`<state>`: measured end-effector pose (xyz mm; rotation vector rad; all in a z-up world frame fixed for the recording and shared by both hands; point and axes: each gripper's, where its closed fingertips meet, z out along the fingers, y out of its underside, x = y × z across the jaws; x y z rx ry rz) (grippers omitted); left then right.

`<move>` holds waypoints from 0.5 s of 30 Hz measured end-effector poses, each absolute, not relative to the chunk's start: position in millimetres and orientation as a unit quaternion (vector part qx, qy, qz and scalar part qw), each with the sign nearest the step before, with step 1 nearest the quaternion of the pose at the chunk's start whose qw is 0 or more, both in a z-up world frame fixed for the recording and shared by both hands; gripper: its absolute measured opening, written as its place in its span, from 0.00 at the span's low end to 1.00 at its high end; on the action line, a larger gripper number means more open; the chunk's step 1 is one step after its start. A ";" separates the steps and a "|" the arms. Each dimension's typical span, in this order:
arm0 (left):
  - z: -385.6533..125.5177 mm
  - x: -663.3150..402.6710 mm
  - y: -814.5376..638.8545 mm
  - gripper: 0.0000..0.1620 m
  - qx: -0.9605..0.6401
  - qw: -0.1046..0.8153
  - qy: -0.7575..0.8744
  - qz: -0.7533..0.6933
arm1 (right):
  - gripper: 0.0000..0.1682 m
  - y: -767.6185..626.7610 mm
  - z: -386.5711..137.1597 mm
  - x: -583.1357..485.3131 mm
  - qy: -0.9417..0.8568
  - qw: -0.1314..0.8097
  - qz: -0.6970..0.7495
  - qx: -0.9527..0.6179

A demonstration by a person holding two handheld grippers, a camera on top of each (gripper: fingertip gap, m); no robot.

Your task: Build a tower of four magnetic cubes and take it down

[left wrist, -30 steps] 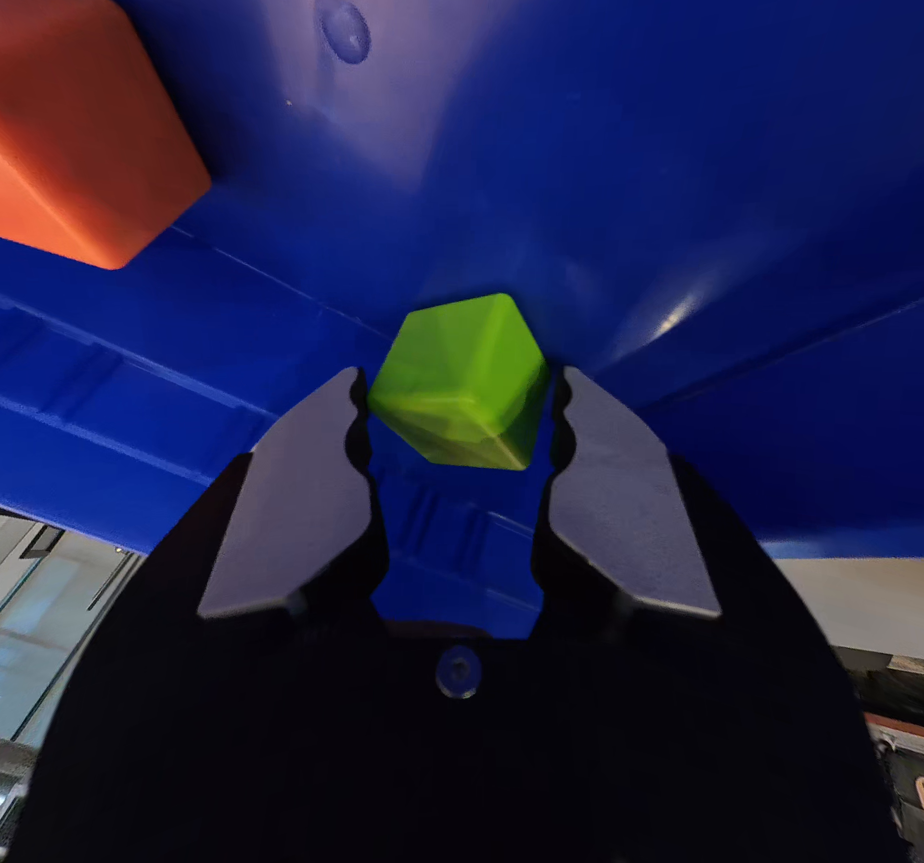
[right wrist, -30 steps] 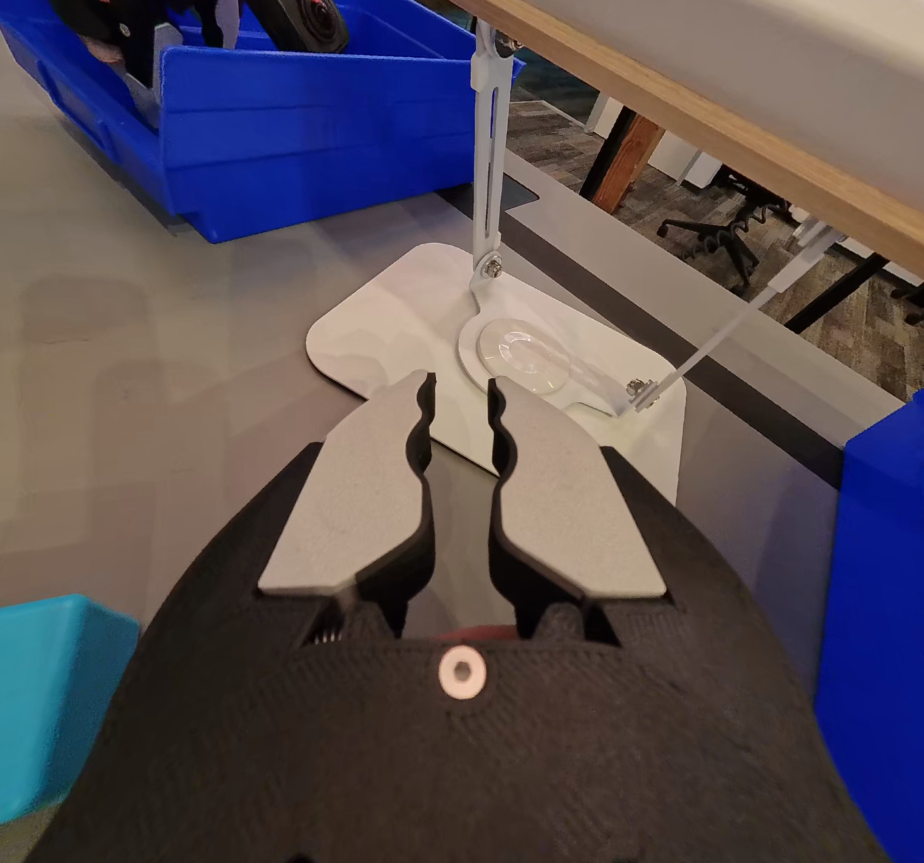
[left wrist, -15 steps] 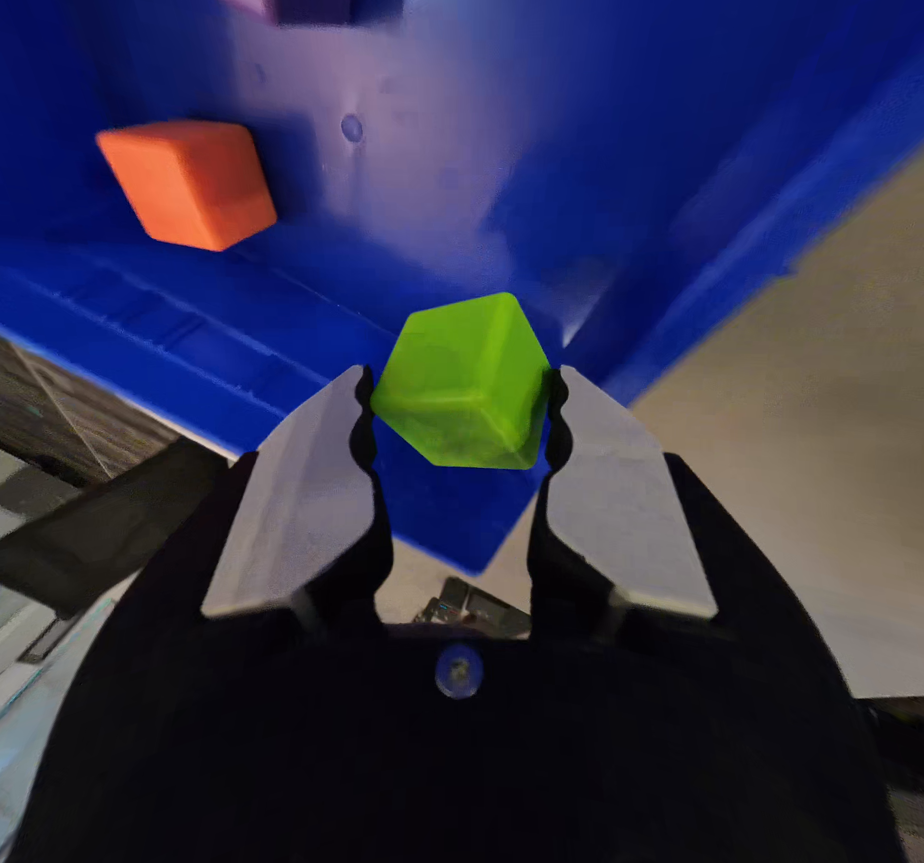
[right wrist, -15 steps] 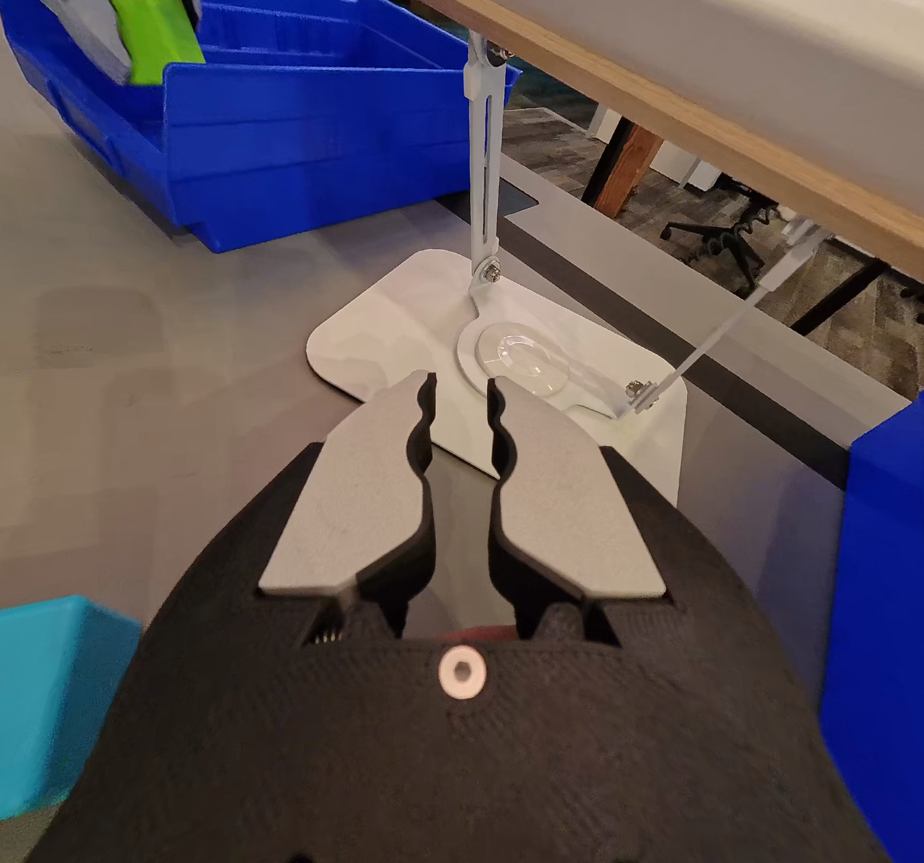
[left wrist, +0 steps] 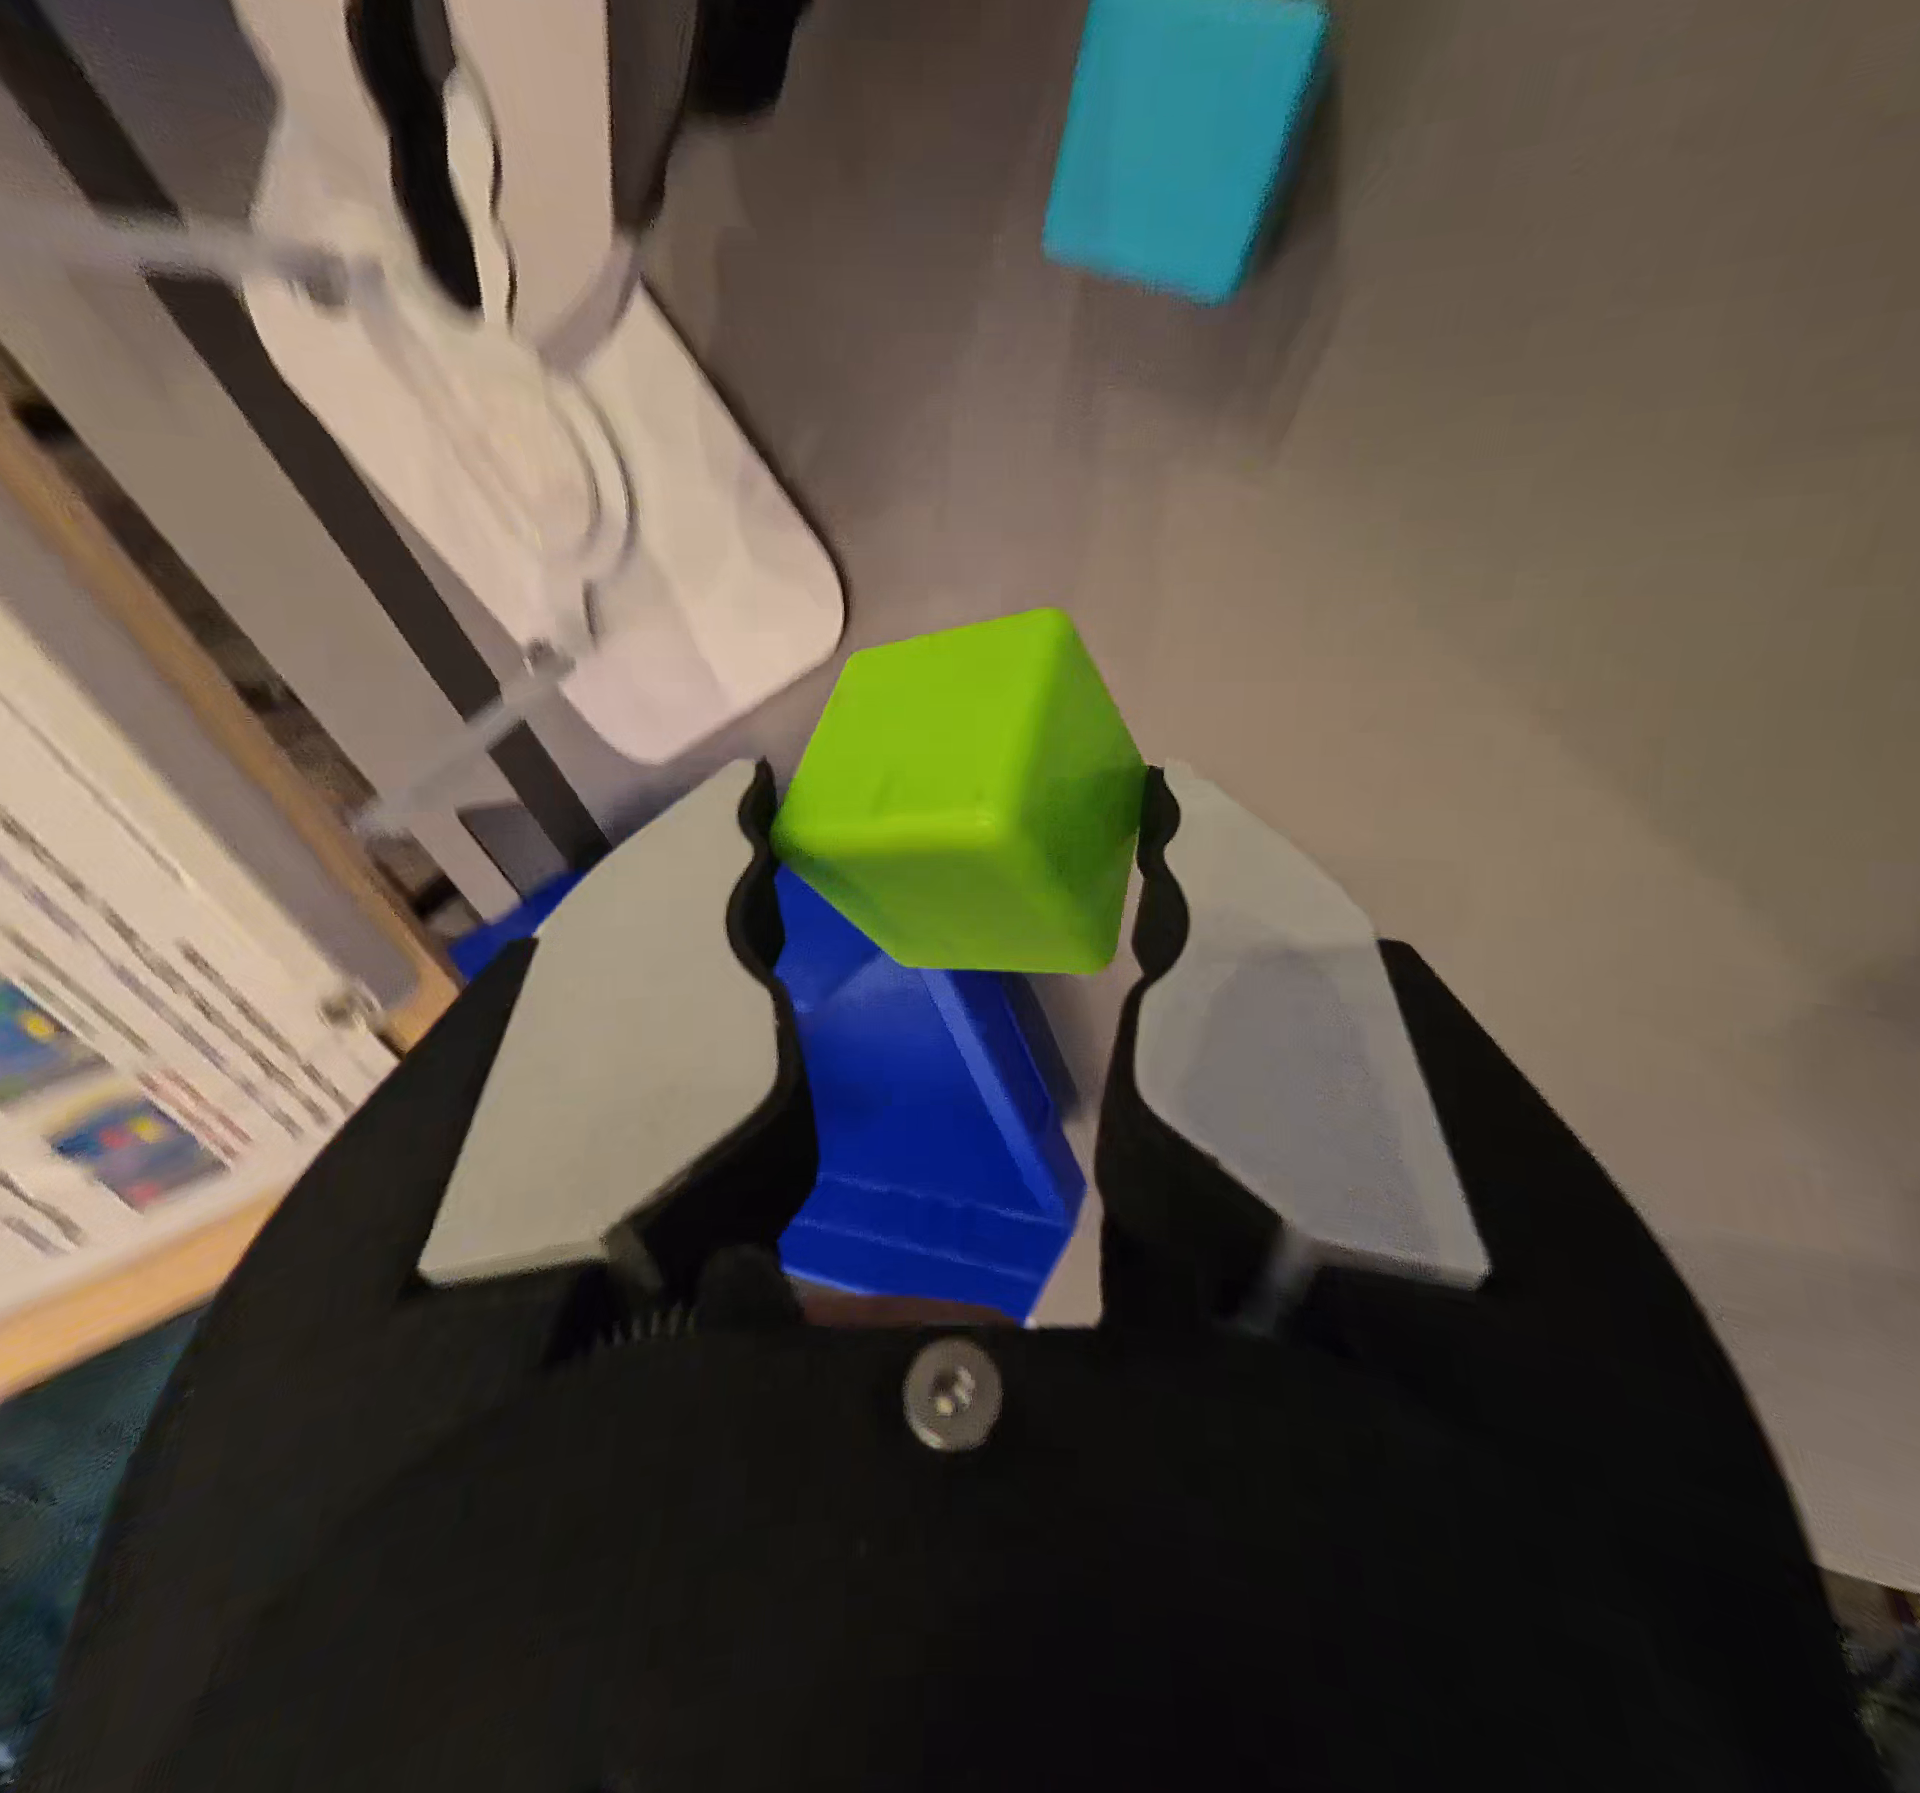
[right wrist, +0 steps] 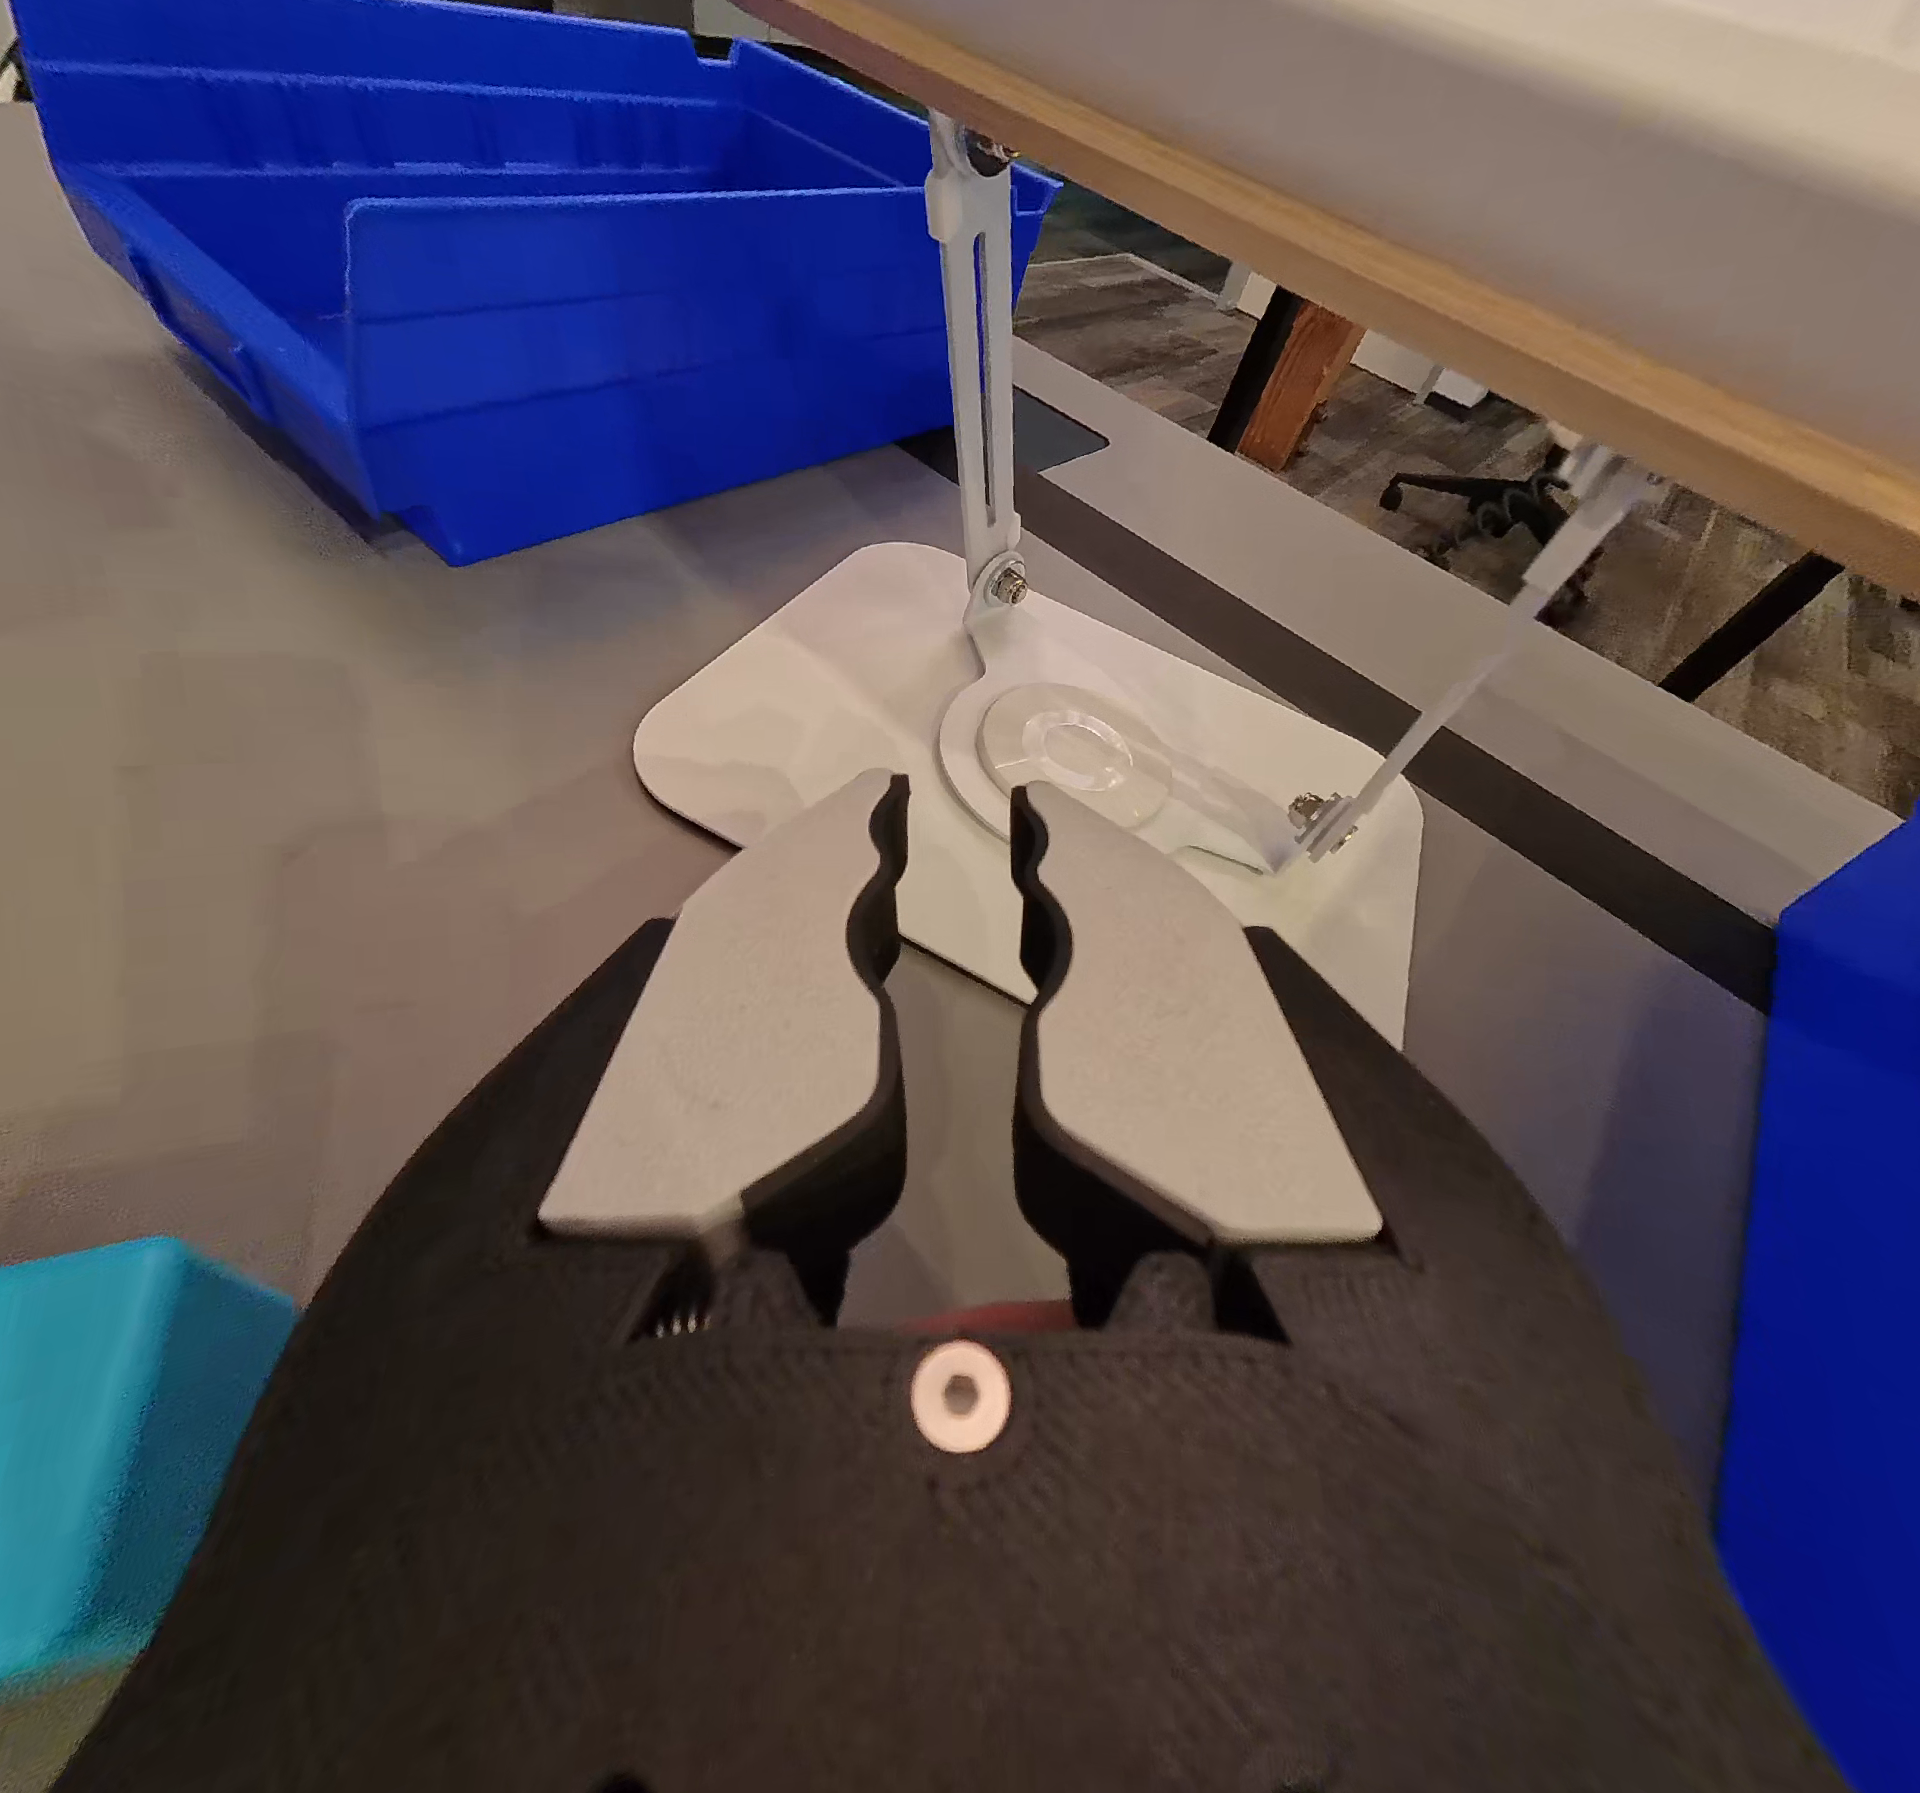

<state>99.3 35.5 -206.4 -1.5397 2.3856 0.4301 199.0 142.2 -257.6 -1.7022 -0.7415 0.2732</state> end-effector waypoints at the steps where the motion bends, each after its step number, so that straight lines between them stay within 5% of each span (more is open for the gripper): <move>1: -210.0 111.9 27.4 0.41 -0.515 0.133 0.834 0.146 | 0.11 142.6 -256.9 200.2 -0.318 0.593 0.118 -0.731; 15: -266.8 176.4 -3.9 0.41 -0.422 0.095 0.890 0.146 | 0.10 146.7 -253.9 208.6 -0.303 0.595 0.134 -0.732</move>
